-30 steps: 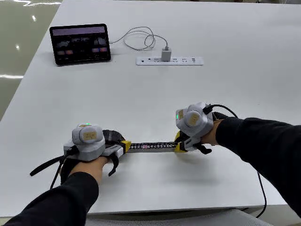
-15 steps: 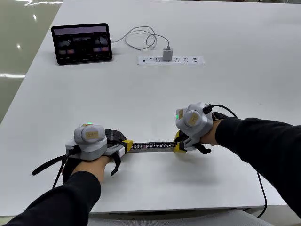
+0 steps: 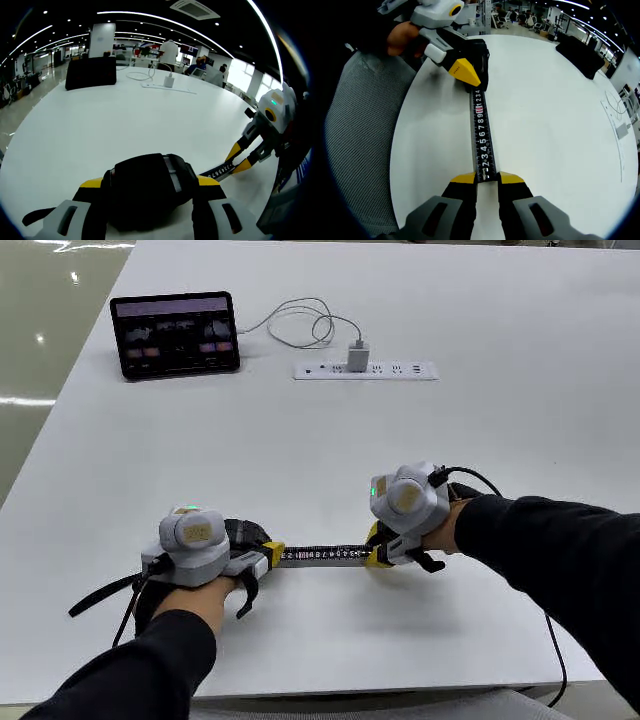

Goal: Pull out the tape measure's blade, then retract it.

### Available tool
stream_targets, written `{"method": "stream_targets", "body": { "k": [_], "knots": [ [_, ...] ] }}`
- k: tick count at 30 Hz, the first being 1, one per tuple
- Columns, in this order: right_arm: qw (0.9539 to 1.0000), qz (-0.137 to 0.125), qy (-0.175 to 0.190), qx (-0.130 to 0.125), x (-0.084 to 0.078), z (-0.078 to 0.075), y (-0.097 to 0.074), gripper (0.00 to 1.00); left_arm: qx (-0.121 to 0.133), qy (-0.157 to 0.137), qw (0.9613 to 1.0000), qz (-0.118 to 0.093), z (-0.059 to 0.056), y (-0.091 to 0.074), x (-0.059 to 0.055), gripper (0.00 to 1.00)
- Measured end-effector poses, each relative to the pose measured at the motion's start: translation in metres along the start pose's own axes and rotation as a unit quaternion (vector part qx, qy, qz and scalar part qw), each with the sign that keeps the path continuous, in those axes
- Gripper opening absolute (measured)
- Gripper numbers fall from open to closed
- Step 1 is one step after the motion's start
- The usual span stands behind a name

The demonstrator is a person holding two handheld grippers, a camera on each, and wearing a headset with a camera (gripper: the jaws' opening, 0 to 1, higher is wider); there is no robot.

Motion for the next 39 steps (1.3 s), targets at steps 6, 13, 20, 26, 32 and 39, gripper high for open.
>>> {"method": "stream_targets", "body": {
  "k": [6, 13, 20, 26, 32, 39],
  "knots": [
    [1.0, -0.002, -0.002, 0.001, 0.003, 0.0, 0.002, 0.11, 0.0, 0.0, 1.0, 0.002, 0.0, 0.0, -0.001, 0.65],
    [1.0, -0.006, -0.002, 0.0, 0.005, 0.001, 0.004, 0.11, 0.0, 0.0, 1.0, 0.001, 0.0, 0.0, -0.001, 0.65],
    [1.0, -0.009, -0.003, -0.003, 0.008, 0.001, 0.007, 0.11, 0.0, 0.0, 1.0, 0.001, 0.0, 0.0, 0.0, 0.65],
    [0.9999, -0.01, -0.001, -0.004, 0.009, 0.002, 0.009, 0.11, 0.0, -0.001, 1.0, 0.0, 0.0, 0.0, 0.0, 0.65],
    [0.9999, -0.011, 0.002, -0.002, 0.012, 0.002, 0.012, 0.11, 0.0, -0.001, 1.0, 0.0, 0.0, 0.0, 0.0, 0.65],
    [0.9999, -0.013, 0.002, -0.002, 0.014, 0.002, 0.013, 0.11, 0.0, -0.002, 1.0, 0.001, 0.0, 0.0, 0.0, 0.65]
  ]
}}
Point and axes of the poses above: the centre of the closed fingertips' face, and the gripper's own axes: y roughly forward along the fingers, z roughly to its left, x roughly out of its top, the point moved 2 cm from there along -y, roughly backward along the fingers, and after that the axes turned 11 degrees about -z, right-handed, at the moved point
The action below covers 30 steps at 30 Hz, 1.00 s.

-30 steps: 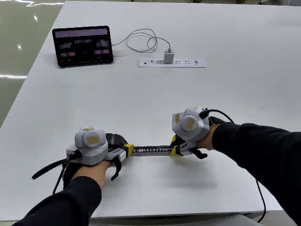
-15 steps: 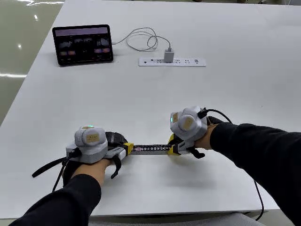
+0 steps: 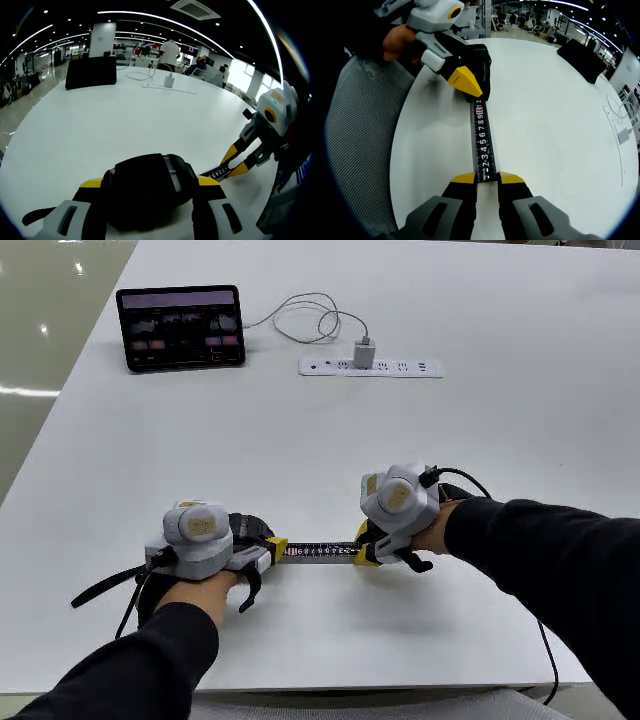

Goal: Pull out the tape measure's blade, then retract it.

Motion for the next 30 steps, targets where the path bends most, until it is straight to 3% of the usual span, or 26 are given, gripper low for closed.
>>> {"method": "stream_targets", "body": {
  "k": [16, 18, 30],
  "knots": [
    [0.9999, -0.008, -0.011, 0.006, 0.006, 0.002, 0.004, 0.11, 0.0, -0.002, 1.0, 0.004, 0.0, 0.0, 0.0, 0.65],
    [0.9999, -0.01, 0.008, 0.001, 0.008, 0.001, 0.005, 0.11, -0.001, -0.002, 1.0, 0.003, 0.0, 0.0, 0.0, 0.65],
    [0.9999, -0.014, 0.002, 0.002, 0.011, 0.0, 0.009, 0.11, -0.001, -0.004, 1.0, 0.001, 0.0, 0.0, 0.001, 0.65]
  ]
}}
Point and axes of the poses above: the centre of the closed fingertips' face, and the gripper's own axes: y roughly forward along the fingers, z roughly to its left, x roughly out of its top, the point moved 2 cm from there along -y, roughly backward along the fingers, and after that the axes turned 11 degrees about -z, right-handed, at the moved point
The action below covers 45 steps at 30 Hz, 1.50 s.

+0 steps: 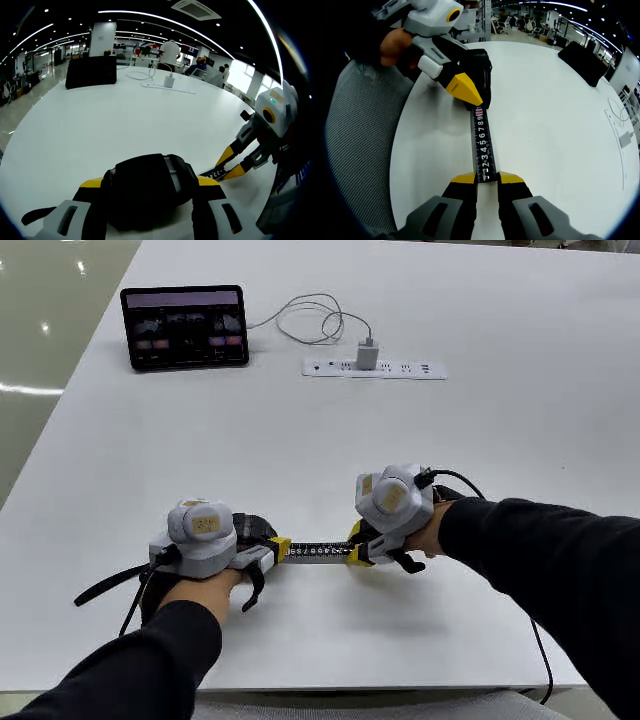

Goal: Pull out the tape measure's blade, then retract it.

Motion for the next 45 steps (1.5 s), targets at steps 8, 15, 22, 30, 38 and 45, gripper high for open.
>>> {"method": "stream_targets", "body": {
  "k": [8, 15, 22, 30, 38, 45],
  "knots": [
    [1.0, -0.002, -0.002, -0.002, 0.003, 0.001, 0.003, 0.11, 0.0, -0.001, 1.0, 0.0, 0.0, 0.0, 0.0, 0.65],
    [1.0, -0.008, -0.003, -0.004, 0.005, 0.001, 0.004, 0.11, 0.001, -0.003, 1.0, -0.002, 0.0, -0.001, 0.0, 0.65],
    [0.9999, -0.011, -0.004, -0.002, 0.007, 0.001, 0.006, 0.11, -0.001, -0.004, 1.0, -0.001, 0.0, -0.001, 0.0, 0.64],
    [0.9999, -0.009, -0.009, 0.0, 0.011, 0.002, 0.008, 0.11, -0.003, -0.005, 1.0, -0.001, 0.0, -0.001, 0.0, 0.64],
    [0.9999, -0.013, -0.011, 0.0, 0.013, 0.002, 0.01, 0.11, -0.004, -0.005, 1.0, 0.001, 0.0, -0.001, 0.0, 0.64],
    [0.9998, -0.015, -0.013, 0.002, 0.016, 0.002, 0.013, 0.11, -0.004, -0.006, 1.0, 0.0, 0.0, -0.001, 0.0, 0.64]
  ]
}}
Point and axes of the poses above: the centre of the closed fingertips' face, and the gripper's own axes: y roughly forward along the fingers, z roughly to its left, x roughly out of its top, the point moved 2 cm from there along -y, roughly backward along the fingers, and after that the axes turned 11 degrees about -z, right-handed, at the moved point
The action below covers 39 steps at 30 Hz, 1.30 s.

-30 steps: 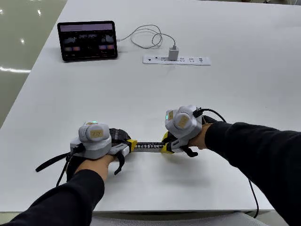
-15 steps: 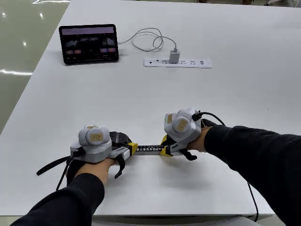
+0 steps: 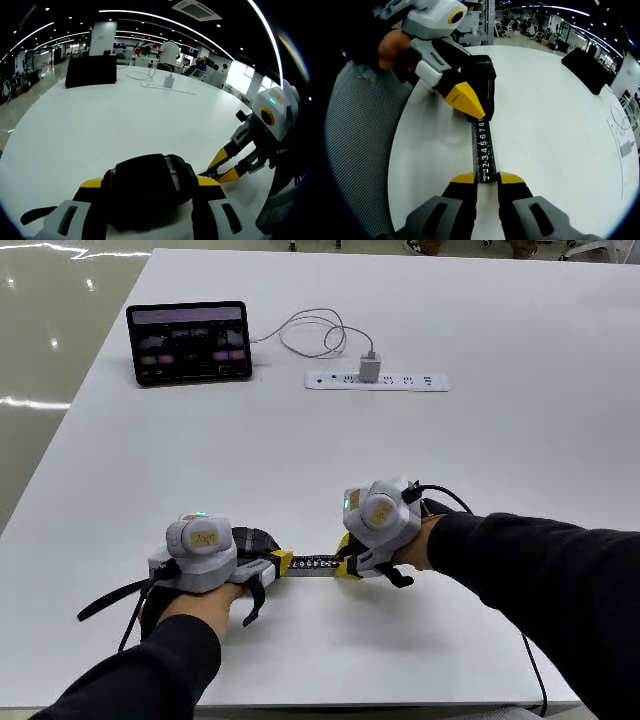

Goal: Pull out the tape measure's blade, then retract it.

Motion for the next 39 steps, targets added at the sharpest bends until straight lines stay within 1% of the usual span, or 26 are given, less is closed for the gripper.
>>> {"method": "stream_targets", "body": {
  "k": [11, 22, 25, 39],
  "knots": [
    [0.9999, -0.007, 0.008, 0.001, 0.004, 0.001, 0.005, 0.11, -0.001, -0.005, 1.0, -0.001, 0.0, -0.001, 0.0, 0.64],
    [0.9999, -0.011, 0.004, 0.006, 0.009, 0.001, 0.01, 0.11, -0.003, -0.006, 1.0, 0.0, 0.0, -0.001, 0.0, 0.64],
    [0.9999, -0.014, 0.001, 0.009, 0.01, 0.001, 0.011, 0.11, -0.003, -0.009, 1.0, 0.0, 0.0, -0.001, 0.0, 0.64],
    [0.9995, -0.029, 0.007, 0.011, 0.018, 0.002, 0.016, 0.11, -0.007, -0.011, 0.9999, 0.001, 0.0, -0.001, 0.0, 0.64]
  ]
}}
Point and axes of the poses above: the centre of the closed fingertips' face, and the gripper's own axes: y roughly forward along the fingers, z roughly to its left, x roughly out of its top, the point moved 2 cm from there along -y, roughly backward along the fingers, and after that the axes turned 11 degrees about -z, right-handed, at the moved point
